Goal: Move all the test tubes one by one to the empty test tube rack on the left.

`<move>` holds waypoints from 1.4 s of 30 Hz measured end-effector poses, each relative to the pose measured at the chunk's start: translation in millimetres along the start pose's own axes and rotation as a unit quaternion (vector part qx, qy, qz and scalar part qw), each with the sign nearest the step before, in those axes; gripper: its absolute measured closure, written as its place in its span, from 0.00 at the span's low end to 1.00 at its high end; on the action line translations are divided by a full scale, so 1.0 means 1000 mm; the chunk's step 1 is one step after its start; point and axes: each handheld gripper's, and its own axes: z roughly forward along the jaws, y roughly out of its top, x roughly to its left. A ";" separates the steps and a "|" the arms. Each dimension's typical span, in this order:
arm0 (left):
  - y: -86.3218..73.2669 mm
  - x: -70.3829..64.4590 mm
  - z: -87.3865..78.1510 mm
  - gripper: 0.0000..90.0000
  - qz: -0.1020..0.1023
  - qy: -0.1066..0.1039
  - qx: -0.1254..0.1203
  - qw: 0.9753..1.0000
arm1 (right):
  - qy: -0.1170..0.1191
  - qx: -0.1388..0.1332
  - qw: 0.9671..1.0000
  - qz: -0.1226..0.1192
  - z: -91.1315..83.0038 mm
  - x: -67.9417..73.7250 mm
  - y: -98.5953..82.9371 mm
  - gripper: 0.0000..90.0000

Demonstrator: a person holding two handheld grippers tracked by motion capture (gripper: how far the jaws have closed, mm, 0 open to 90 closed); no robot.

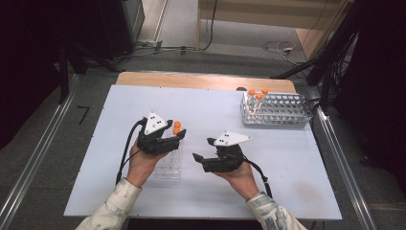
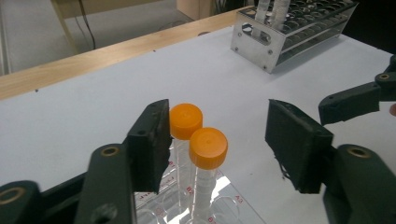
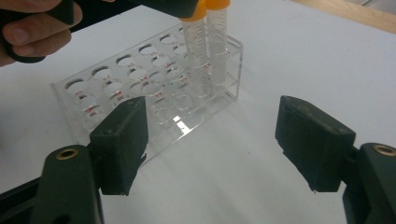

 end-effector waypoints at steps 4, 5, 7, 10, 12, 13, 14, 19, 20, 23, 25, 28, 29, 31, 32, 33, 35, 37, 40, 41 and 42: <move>0.001 0.001 -0.001 0.35 -0.009 -0.006 0.000 1.000 | -0.011 -0.002 1.000 0.011 -0.002 -0.004 0.000 0.23; 0.001 0.002 -0.001 0.33 -0.011 -0.005 0.001 1.000 | -0.013 -0.003 1.000 0.015 -0.002 -0.005 0.001 0.22; 0.001 0.003 -0.001 0.31 -0.012 -0.005 0.002 1.000 | -0.017 -0.004 1.000 0.018 -0.003 -0.007 0.001 0.22; 0.001 0.004 0.000 0.29 -0.020 -0.013 0.004 1.000 | -0.022 -0.007 1.000 0.021 -0.004 -0.010 0.001 0.22; 0.001 0.005 0.000 0.29 -0.024 -0.018 0.004 1.000 | -0.025 -0.008 0.999 0.024 -0.006 -0.011 0.002 0.22; 0.001 0.005 -0.001 0.28 -0.026 -0.019 0.003 0.999 | -0.027 -0.010 0.999 0.023 -0.006 -0.012 0.002 0.22; 0.001 0.005 -0.001 0.28 -0.030 -0.019 0.002 0.999 | -0.028 -0.011 0.999 0.025 -0.007 -0.013 0.002 0.22; 0.002 0.006 -0.003 0.21 -0.033 -0.014 0.000 0.999 | -0.049 -0.019 0.998 0.032 -0.013 -0.021 0.003 0.22; 0.002 0.006 -0.003 0.21 -0.033 -0.016 0.000 0.999 | -0.052 -0.021 0.998 0.037 -0.014 -0.024 0.003 0.22; 0.002 0.007 -0.004 0.20 -0.035 -0.015 -0.002 0.999 | -0.065 -0.027 0.996 0.052 -0.020 -0.033 0.005 0.22; 0.003 0.007 -0.005 0.19 -0.037 -0.014 -0.003 0.999 | -0.074 -0.030 0.995 0.061 -0.025 -0.041 0.005 0.22; 0.003 0.007 -0.005 0.20 -0.037 -0.016 -0.003 0.999 | -0.092 -0.036 0.992 0.076 -0.032 -0.054 0.006 0.22; 0.003 0.007 -0.005 0.20 -0.036 -0.016 -0.003 0.999 | -0.099 -0.038 0.991 0.083 -0.034 -0.058 0.006 0.22; 0.003 0.006 -0.005 0.20 -0.036 -0.019 -0.002 0.999 | -0.113 -0.041 0.988 0.093 -0.038 -0.067 0.006 0.23; 0.003 0.006 -0.004 0.20 -0.037 -0.020 -0.002 0.999 | -0.123 -0.045 0.987 0.097 -0.039 -0.072 0.006 0.23; 0.003 0.005 -0.004 0.20 -0.038 -0.022 -0.003 0.999 | -0.137 -0.045 0.984 0.102 -0.040 -0.076 0.005 0.23; 0.004 0.003 -0.004 0.20 -0.037 -0.023 -0.003 0.999 | -0.154 -0.049 0.980 0.118 -0.040 -0.087 0.003 0.23; 0.004 0.003 -0.005 0.20 -0.036 -0.024 -0.004 0.999 | -0.177 -0.052 0.974 0.129 -0.040 -0.096 0.001 0.24; 0.005 0.004 -0.005 0.20 -0.037 -0.025 -0.005 0.999 | -0.204 -0.058 0.966 0.147 -0.041 -0.108 0.000 0.25; 0.005 0.004 -0.005 0.20 -0.038 -0.025 -0.005 0.999 | -0.211 -0.064 0.963 0.157 -0.041 -0.112 0.000 0.26; 0.005 0.004 -0.005 0.20 -0.038 -0.025 -0.003 0.999 | -0.220 -0.071 0.959 0.161 -0.041 -0.115 0.000 0.27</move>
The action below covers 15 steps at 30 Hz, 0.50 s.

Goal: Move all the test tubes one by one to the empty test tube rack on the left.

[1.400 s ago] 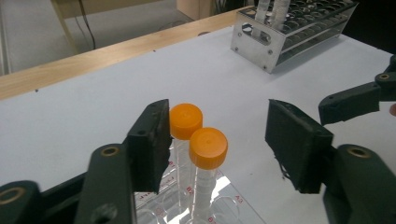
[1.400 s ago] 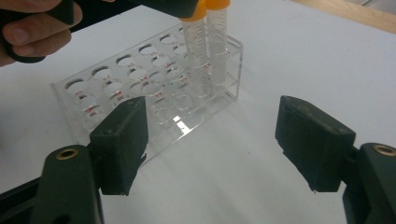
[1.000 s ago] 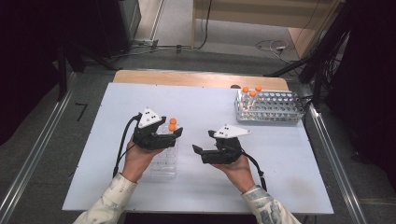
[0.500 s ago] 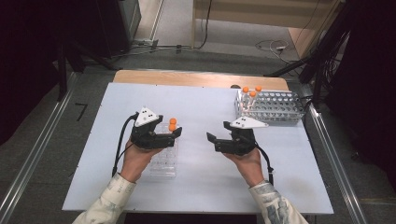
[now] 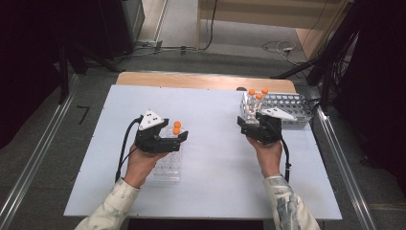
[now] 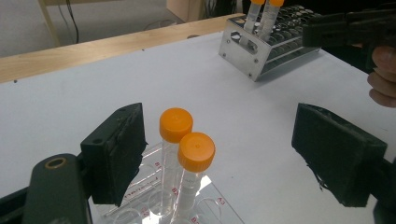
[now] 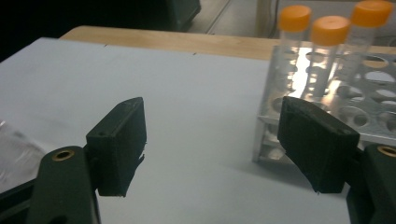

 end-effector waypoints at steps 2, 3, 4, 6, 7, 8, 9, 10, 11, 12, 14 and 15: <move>0.000 -0.001 0.001 0.20 0.000 -0.003 0.000 1.000 | -0.018 -0.013 1.000 0.007 0.004 -0.004 0.002 0.29; 0.000 -0.001 0.001 0.20 0.002 -0.004 0.001 1.000 | -0.029 -0.017 0.999 0.009 0.007 -0.006 0.002 0.31; 0.000 -0.002 0.002 0.20 0.001 -0.006 0.000 1.000 | -0.040 -0.019 0.999 0.013 0.011 -0.010 0.002 0.32; 0.001 -0.002 0.002 0.20 -0.001 -0.007 -0.001 1.000 | -0.062 -0.018 0.998 0.020 0.018 -0.017 0.000 0.34; 0.001 -0.002 0.002 0.20 -0.001 -0.007 -0.001 1.000 | -0.072 -0.019 0.997 0.025 0.022 -0.021 -0.001 0.36; 0.001 -0.002 0.002 0.20 0.000 -0.006 -0.001 1.000 | -0.077 -0.021 0.996 0.028 0.025 -0.025 -0.001 0.38; 0.001 -0.001 0.002 0.20 0.001 -0.005 0.000 1.000 | -0.085 -0.019 0.996 0.029 0.028 -0.027 -0.001 0.38; 0.001 -0.001 0.002 0.20 0.002 -0.004 0.001 1.000 | -0.097 -0.010 0.995 0.016 0.031 -0.028 0.000 0.38; 0.001 -0.001 0.002 0.20 0.001 -0.004 0.001 1.000 | -0.106 -0.006 0.994 0.003 0.034 -0.027 0.002 0.39; 0.001 -0.001 0.002 0.20 0.000 -0.004 0.002 1.000 | -0.107 -0.011 0.994 -0.001 0.035 -0.027 0.004 0.42; 0.001 -0.001 0.002 0.20 0.000 -0.004 0.002 1.000 | -0.112 -0.012 0.994 -0.007 0.038 -0.027 0.008 0.43; 0.001 -0.001 0.001 0.20 0.000 -0.004 0.002 1.000 | -0.116 -0.008 0.993 -0.011 0.041 -0.028 0.010 0.45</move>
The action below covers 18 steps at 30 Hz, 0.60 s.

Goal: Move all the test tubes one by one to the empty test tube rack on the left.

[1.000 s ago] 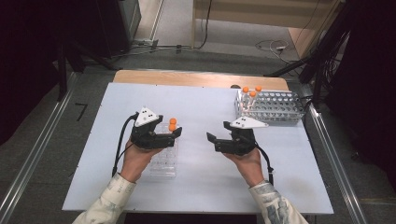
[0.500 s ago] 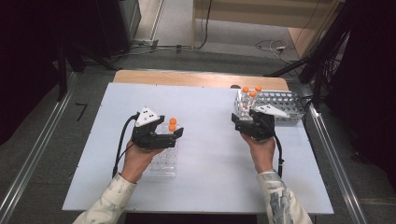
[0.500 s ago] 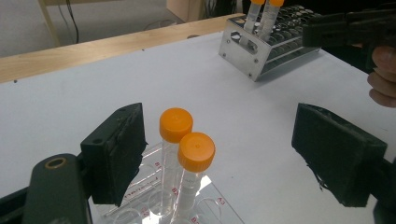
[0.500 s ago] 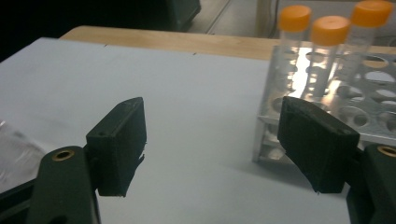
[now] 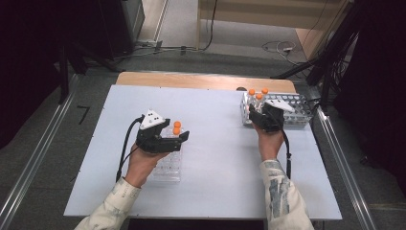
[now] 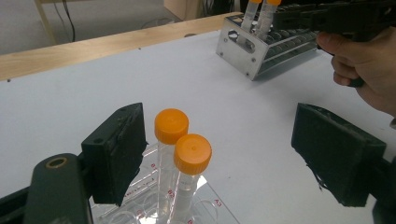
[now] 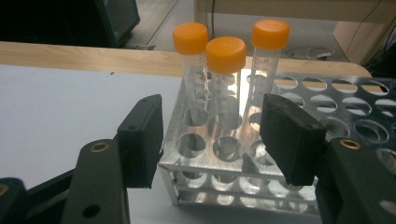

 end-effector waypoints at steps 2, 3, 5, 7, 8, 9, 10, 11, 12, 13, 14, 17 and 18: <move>0.000 0.000 -0.001 0.21 0.000 0.001 -0.001 1.000 | -0.005 0.001 1.000 -0.004 0.005 -0.002 0.001 0.50; 0.000 0.000 -0.001 0.21 -0.001 0.001 -0.001 1.000 | -0.007 0.004 1.000 -0.003 0.007 -0.003 0.002 0.51; -0.001 0.000 -0.001 0.21 -0.001 0.000 -0.001 1.000 | -0.009 0.010 1.000 -0.006 0.011 -0.004 0.003 0.54; -0.001 0.000 -0.001 0.21 -0.001 0.000 0.000 1.000 | -0.012 0.015 1.000 -0.016 0.014 -0.003 0.003 0.56; -0.001 0.000 -0.001 0.21 -0.001 0.000 0.001 1.000 | -0.014 0.016 1.000 -0.021 0.016 -0.003 0.003 0.57; -0.001 0.000 -0.001 0.21 -0.001 0.000 0.001 1.000 | -0.015 0.017 0.999 -0.025 0.017 -0.002 0.003 0.59; -0.001 0.000 -0.001 0.21 0.000 0.000 0.001 1.000 | -0.015 0.018 0.999 -0.023 0.019 -0.002 0.003 0.61; -0.001 0.000 -0.001 0.21 0.000 0.000 0.001 1.000 | -0.015 0.020 0.999 -0.023 0.020 -0.003 0.003 0.62; -0.001 0.000 -0.001 0.21 0.000 0.000 0.001 1.000 | -0.017 0.019 0.999 -0.025 0.021 -0.003 0.003 0.64; -0.001 0.000 -0.001 0.21 0.000 0.001 0.001 1.000 | -0.019 0.020 0.999 -0.025 0.022 -0.003 0.003 0.66; -0.001 0.000 -0.001 0.21 -0.001 0.001 0.001 1.000 | -0.019 0.021 0.999 -0.021 0.023 -0.004 0.003 0.67; -0.002 0.000 0.000 0.21 0.001 0.000 0.004 1.000 | -0.019 0.021 0.999 -0.022 0.026 -0.007 0.002 0.71; -0.002 0.000 0.000 0.21 0.001 0.001 0.005 1.000 | -0.018 0.020 0.999 -0.021 0.027 -0.007 0.002 0.73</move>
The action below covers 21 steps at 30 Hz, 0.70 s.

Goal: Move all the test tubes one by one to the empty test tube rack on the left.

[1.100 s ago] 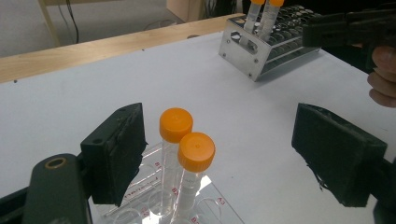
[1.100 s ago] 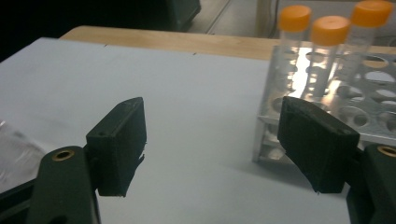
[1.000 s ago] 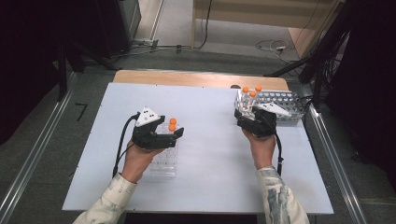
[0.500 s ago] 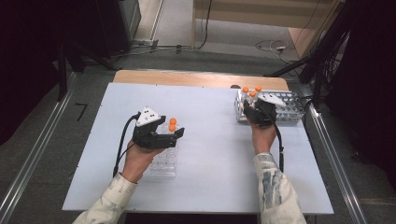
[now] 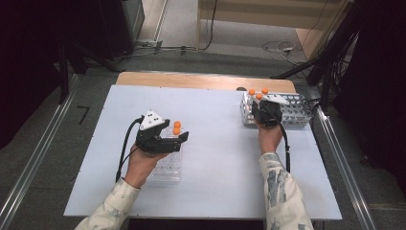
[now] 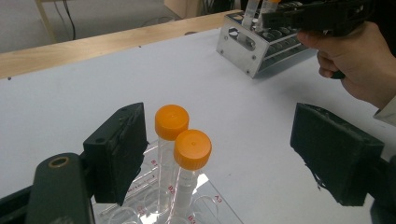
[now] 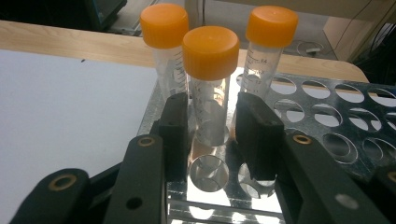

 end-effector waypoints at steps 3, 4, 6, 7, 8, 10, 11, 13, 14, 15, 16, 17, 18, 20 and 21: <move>0.000 0.000 0.001 0.21 0.000 0.000 0.000 1.000 | 0.004 -0.001 1.000 -0.003 0.002 -0.001 0.000 0.77; -0.001 0.000 0.001 0.21 -0.001 0.000 0.001 1.000 | 0.006 -0.002 1.000 -0.004 0.002 0.000 -0.001 0.78; -0.001 0.001 0.001 0.22 0.000 0.000 0.002 1.000 | 0.007 -0.003 1.000 -0.002 0.003 0.000 -0.001 0.79; -0.001 0.001 0.001 0.22 0.000 0.000 0.002 1.000 | 0.006 -0.003 1.000 -0.002 0.003 0.000 -0.001 0.79; -0.001 0.000 0.001 0.22 -0.001 0.000 0.002 1.000 | 0.007 -0.003 1.000 0.000 0.003 -0.001 -0.001 0.79; -0.001 0.000 0.001 0.22 -0.001 -0.001 0.002 1.000 | 0.008 -0.003 1.000 0.002 0.002 -0.002 0.000 0.80; -0.001 0.000 0.001 0.22 0.000 -0.001 0.002 1.000 | 0.008 -0.006 1.000 0.002 0.001 -0.002 0.000 0.80; -0.001 0.000 0.001 0.22 0.000 -0.002 0.002 1.000 | 0.011 -0.010 1.000 0.001 -0.001 -0.002 0.002 0.80; -0.001 0.000 0.001 0.22 0.000 -0.002 0.002 1.000 | 0.012 -0.012 1.000 0.000 -0.002 -0.001 0.002 0.80; -0.001 0.000 0.001 0.22 0.001 -0.001 0.003 1.000 | 0.012 -0.014 1.000 -0.002 -0.003 -0.002 0.003 0.80; -0.001 -0.001 0.001 0.22 0.000 -0.001 0.002 1.000 | 0.014 -0.017 1.000 -0.001 -0.004 -0.003 0.004 0.80; -0.001 -0.001 0.001 0.22 0.000 -0.001 0.002 1.000 | 0.015 -0.019 1.000 0.004 -0.006 -0.003 0.004 0.80; -0.001 -0.001 0.001 0.22 0.000 -0.002 0.002 1.000 | 0.015 -0.023 1.000 0.003 -0.007 -0.004 0.005 0.80; -0.001 -0.001 0.001 0.22 0.000 -0.002 0.001 1.000 | 0.018 -0.026 0.999 0.005 -0.010 -0.005 0.008 0.80; -0.001 -0.001 0.000 0.22 -0.001 -0.002 0.000 1.000 | 0.020 -0.026 0.999 0.003 -0.011 -0.005 0.009 0.80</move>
